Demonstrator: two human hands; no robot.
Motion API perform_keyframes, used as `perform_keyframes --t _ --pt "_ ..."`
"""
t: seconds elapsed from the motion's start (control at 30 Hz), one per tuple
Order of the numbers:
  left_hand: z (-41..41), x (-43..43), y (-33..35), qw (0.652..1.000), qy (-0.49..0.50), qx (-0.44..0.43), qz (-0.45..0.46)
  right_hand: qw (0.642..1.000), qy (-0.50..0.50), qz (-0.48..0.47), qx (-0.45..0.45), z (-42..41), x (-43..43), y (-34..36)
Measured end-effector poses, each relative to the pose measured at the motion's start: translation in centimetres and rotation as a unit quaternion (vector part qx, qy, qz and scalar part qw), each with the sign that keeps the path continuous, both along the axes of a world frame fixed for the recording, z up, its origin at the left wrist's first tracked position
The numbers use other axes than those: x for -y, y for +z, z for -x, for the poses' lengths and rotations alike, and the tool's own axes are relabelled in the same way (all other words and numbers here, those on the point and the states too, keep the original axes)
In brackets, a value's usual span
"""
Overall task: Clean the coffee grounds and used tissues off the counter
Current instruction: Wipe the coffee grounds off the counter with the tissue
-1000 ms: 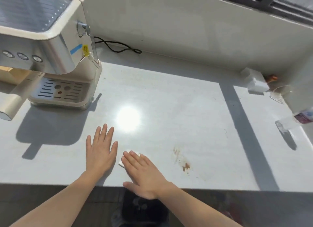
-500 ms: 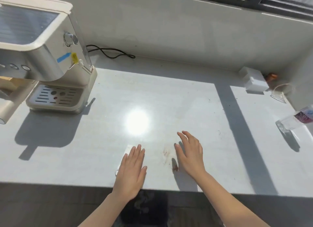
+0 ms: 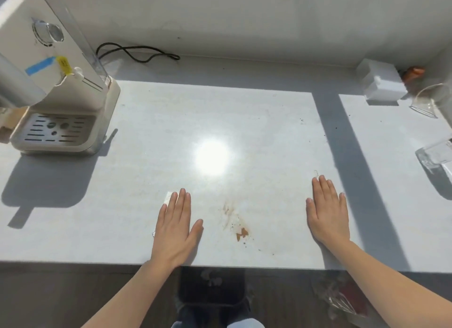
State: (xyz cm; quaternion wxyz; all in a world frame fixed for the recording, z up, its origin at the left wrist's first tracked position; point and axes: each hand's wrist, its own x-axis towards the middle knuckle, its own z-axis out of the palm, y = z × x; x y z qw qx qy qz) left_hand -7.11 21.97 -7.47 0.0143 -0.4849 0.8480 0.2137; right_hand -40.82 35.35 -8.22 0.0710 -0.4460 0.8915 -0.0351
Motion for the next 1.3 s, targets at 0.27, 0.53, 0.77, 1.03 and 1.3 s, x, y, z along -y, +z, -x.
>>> perform_keyframes --t 0.27,0.53,0.77,1.03,1.3 --pt "7.1 -0.6 -0.2 0.996 -0.086 -0.020 -0.022 1.000 0.005 0.015 0.005 0.2 -0.2 -0.4" --pt "9.1 -3.0 0.3 0.964 -0.262 0.006 -0.044 0.999 0.010 0.029 0.013 0.3 -0.5 -0.6" --pt "9.5 -6.7 0.7 0.955 -0.292 0.007 -0.057 0.999 0.015 0.035 0.013 0.5 -0.6 -0.7" --pt "9.2 -7.1 1.1 0.970 -0.125 -0.151 -0.143 0.999 0.015 0.039 0.022 0.5 -0.6 -0.7" --pt "6.4 -6.0 0.6 0.994 -0.026 -0.064 -0.089 0.999 0.012 0.041 0.029 0.5 -0.8 -0.5"
